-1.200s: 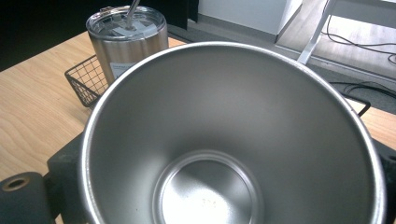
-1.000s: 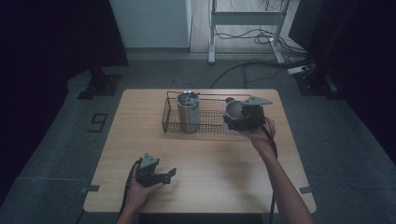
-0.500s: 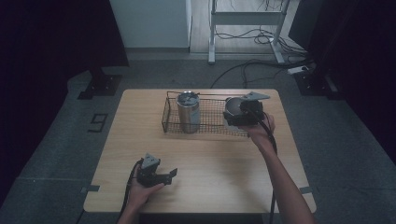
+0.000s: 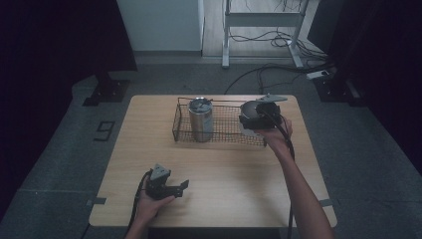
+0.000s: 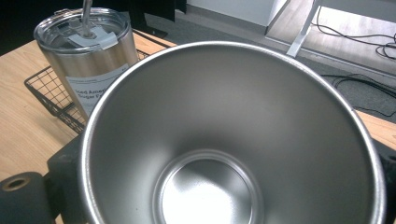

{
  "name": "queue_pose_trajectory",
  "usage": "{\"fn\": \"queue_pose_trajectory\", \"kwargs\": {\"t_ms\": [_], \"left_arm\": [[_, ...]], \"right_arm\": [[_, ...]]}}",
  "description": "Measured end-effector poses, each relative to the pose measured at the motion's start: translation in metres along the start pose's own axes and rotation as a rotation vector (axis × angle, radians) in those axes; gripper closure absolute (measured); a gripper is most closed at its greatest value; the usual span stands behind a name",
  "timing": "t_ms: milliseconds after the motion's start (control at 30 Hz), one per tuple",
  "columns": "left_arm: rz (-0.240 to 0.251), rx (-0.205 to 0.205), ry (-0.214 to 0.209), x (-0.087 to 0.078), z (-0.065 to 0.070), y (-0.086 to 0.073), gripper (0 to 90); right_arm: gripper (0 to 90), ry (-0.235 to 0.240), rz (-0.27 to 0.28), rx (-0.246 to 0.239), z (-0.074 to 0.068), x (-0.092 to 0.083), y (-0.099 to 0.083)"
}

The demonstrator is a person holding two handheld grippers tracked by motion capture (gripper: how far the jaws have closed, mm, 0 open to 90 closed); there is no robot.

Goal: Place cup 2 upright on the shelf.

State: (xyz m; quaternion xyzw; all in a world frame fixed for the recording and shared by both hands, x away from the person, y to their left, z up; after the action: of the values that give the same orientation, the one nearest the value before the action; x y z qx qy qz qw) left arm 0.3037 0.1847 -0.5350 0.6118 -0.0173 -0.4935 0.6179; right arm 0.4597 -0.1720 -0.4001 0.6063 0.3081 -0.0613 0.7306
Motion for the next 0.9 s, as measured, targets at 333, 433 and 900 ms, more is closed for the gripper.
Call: {"fn": "queue_pose_trajectory", "kwargs": {"t_ms": [333, 433, 900], "left_arm": [[0.002, 0.0, -0.001, -0.001, 0.0, 0.0, 13.3], [0.002, 0.0, -0.002, -0.001, 0.0, 0.0, 13.3], [0.002, -0.004, -0.003, -0.002, -0.003, 0.0, 13.4]], "right_arm": [[6.6, 0.001, -0.007, 0.006, 0.002, 0.012, 0.004], [6.6, -0.004, -0.011, 0.003, 0.001, 0.015, 0.005], [6.6, -0.004, -0.017, 0.002, 0.0, 0.033, 0.012]]}}
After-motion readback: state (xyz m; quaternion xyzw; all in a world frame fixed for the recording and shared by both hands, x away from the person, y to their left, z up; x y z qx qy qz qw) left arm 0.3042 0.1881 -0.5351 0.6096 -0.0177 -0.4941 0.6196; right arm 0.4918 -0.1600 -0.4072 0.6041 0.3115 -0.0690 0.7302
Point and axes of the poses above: each handheld gripper's, and its own axes: x roughly forward along the jaws, y roughly out of its top, z roughly to its right, the point moved 1 cm from there along x, roughly forward along the jaws, and after that the axes turned 8 degrees about -y, right-handed, at the moved point
